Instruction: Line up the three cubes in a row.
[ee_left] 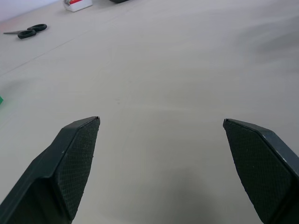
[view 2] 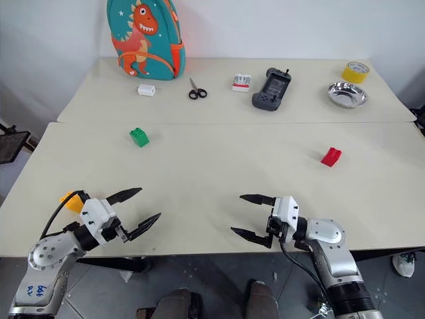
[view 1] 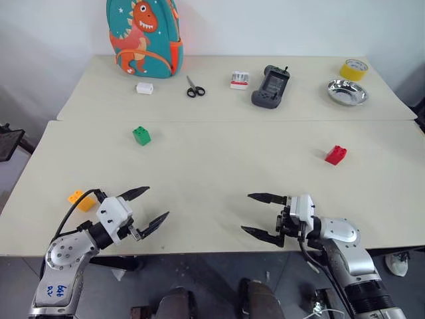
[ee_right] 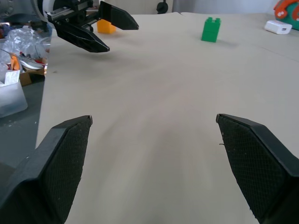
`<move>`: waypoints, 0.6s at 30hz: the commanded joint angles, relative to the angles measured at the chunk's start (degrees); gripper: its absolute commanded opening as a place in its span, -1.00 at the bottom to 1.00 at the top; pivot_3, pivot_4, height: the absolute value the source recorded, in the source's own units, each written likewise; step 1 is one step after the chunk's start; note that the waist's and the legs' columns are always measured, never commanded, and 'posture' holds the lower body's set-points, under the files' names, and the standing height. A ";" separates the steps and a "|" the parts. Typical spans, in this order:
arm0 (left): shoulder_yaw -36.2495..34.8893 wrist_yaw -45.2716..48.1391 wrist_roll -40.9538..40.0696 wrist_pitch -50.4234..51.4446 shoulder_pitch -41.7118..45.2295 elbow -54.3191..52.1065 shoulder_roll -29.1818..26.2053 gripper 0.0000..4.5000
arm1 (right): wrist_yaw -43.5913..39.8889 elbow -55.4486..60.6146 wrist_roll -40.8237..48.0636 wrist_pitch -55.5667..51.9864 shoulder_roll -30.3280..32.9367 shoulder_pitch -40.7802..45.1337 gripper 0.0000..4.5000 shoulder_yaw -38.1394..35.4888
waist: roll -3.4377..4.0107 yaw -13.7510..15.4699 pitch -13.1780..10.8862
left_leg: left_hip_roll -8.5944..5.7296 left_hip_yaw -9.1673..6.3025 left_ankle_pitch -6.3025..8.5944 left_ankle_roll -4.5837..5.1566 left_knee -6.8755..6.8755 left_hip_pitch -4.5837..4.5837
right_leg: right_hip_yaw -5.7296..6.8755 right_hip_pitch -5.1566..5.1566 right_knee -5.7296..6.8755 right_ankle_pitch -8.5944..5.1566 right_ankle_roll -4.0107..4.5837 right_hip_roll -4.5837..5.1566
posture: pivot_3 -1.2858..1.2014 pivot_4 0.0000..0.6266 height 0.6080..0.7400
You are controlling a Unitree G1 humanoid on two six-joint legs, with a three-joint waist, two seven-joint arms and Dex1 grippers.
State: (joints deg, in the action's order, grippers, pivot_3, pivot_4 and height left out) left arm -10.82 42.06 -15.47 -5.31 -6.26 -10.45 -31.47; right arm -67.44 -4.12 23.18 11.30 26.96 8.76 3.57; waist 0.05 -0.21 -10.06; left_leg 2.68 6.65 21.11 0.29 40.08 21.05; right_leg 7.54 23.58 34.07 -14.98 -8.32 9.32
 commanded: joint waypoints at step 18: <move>12.58 6.90 -5.09 7.30 12.29 -2.86 2.65 1.00 | 29.56 3.65 4.77 -0.19 0.56 -18.55 1.00 -37.97 | 0.02 1.24 0.05 | -0.06 0.08 0.01 0.01 -0.01 -0.01 | -0.06 -0.05 -0.11 0.00 -0.01 -0.02 | 0.03 -0.52 1.00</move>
State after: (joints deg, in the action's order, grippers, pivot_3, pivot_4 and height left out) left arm 0.83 48.51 -21.37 2.11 5.82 -12.89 -29.18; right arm -39.72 1.26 28.99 9.17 27.86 -8.86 -32.35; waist 0.08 1.03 -10.01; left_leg 2.65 6.78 21.12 0.29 40.02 21.02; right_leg 7.44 23.55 33.96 -14.98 -8.32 9.28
